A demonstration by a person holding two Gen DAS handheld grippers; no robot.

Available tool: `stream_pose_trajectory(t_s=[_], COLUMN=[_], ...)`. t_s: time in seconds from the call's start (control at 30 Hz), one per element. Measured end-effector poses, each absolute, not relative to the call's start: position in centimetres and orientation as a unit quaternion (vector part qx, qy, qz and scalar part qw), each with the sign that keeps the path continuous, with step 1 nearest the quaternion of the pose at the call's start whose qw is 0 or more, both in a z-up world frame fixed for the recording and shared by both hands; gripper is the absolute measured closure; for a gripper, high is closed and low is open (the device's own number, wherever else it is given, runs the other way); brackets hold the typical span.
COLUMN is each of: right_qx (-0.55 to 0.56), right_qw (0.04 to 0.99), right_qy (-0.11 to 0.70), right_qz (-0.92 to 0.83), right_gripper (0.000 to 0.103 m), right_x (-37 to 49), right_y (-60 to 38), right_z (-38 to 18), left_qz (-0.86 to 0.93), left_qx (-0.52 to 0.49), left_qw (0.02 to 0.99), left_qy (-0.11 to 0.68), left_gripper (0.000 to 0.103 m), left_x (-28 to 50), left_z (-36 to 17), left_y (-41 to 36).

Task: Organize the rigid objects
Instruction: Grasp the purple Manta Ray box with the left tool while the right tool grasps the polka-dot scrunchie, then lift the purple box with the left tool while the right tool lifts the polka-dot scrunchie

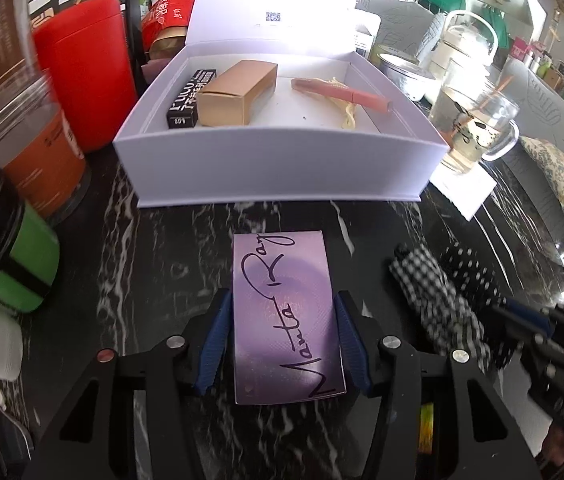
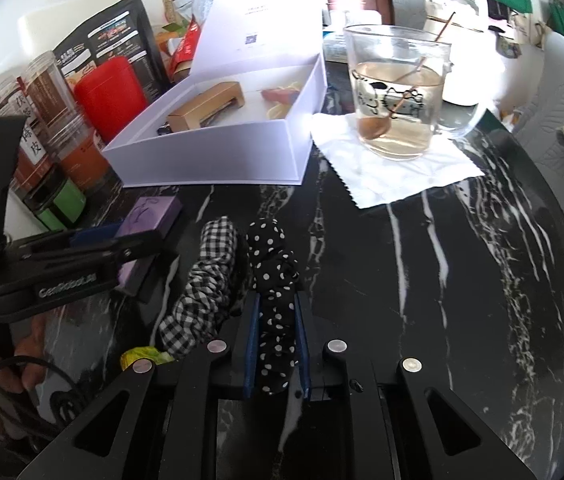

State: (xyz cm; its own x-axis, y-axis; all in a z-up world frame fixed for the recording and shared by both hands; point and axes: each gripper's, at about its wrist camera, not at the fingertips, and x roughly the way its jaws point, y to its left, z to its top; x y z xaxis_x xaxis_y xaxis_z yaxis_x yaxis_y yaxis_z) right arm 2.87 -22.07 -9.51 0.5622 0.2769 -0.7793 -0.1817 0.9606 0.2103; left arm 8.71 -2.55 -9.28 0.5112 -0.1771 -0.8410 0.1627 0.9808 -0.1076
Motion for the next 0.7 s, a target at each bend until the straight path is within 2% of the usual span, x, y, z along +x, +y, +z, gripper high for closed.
stream_pose_trajectory(t_s=[0.63, 0.7], right_qx=[0.03, 0.025], right_qw=[0.881, 0.88], right_qy=[0.456, 0.457], right_qz=[0.124, 0.125], right_gripper=[0.086, 0.084], right_x=[-2.3, -2.7], right_y=[-21.8, -21.4], right_z=[-9.8, -9.8], left_qz=[-0.111, -0.112], left_qx=[0.022, 0.024], left_qw=[0.864, 0.864], left_qy=[0.491, 0.49], left_gripper=[0.051, 0.051], left_x=[1.3, 1.0], left_z=[-9.0, -9.0], left_y=[-0.4, -0.2])
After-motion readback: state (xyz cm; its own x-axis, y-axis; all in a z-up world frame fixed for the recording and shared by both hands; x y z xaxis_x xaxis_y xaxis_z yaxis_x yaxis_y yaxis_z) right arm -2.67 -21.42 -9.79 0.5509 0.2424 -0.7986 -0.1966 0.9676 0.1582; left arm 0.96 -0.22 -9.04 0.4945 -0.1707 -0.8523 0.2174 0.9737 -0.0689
